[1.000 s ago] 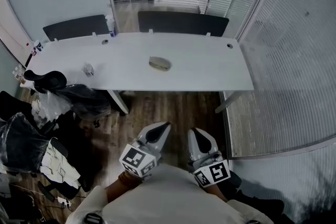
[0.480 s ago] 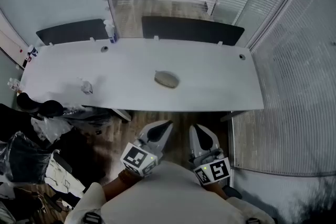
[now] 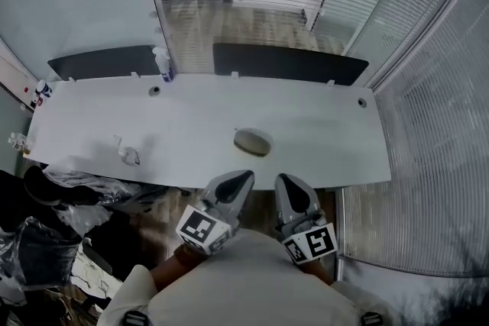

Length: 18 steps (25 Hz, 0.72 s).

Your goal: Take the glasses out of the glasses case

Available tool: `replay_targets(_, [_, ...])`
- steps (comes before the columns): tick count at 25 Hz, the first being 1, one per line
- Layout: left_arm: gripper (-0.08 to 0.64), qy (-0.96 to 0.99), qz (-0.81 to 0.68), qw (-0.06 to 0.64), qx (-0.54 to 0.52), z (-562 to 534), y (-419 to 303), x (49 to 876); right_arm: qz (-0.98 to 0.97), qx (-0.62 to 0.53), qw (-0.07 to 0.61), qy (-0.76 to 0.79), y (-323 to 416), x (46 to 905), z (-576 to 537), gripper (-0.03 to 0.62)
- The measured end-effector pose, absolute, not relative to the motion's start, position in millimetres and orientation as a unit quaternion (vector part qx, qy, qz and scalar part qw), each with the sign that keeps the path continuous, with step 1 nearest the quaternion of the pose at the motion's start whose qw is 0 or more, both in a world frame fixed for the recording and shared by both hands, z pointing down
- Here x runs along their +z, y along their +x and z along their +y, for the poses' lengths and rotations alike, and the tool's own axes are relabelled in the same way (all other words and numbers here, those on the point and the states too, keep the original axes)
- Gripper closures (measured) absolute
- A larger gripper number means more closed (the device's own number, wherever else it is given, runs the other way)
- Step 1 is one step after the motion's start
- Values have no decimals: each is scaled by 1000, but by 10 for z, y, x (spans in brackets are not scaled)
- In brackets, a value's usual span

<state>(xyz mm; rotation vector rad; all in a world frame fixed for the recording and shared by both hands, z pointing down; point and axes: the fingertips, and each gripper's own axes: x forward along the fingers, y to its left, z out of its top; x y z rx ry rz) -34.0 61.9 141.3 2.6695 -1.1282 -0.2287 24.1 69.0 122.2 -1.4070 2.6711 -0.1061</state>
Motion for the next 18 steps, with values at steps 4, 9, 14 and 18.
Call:
replay_targets(4, [557, 912, -385, 110, -86, 499, -425, 1429, 885, -31, 60, -461, 133, 1229, 567, 591])
replay_targets(9, [557, 910, -391, 111, -82, 432, -497, 1408, 886, -34, 51, -459, 72, 1271, 500, 591])
replay_targets(14, [557, 909, -396, 104, -81, 396, -532, 1396, 890, -36, 51, -453, 28, 1277, 467, 591])
replay_targets(18, [557, 907, -402, 102, -74, 347, -498, 1410, 890, -34, 49, -452, 92, 1262, 415, 591])
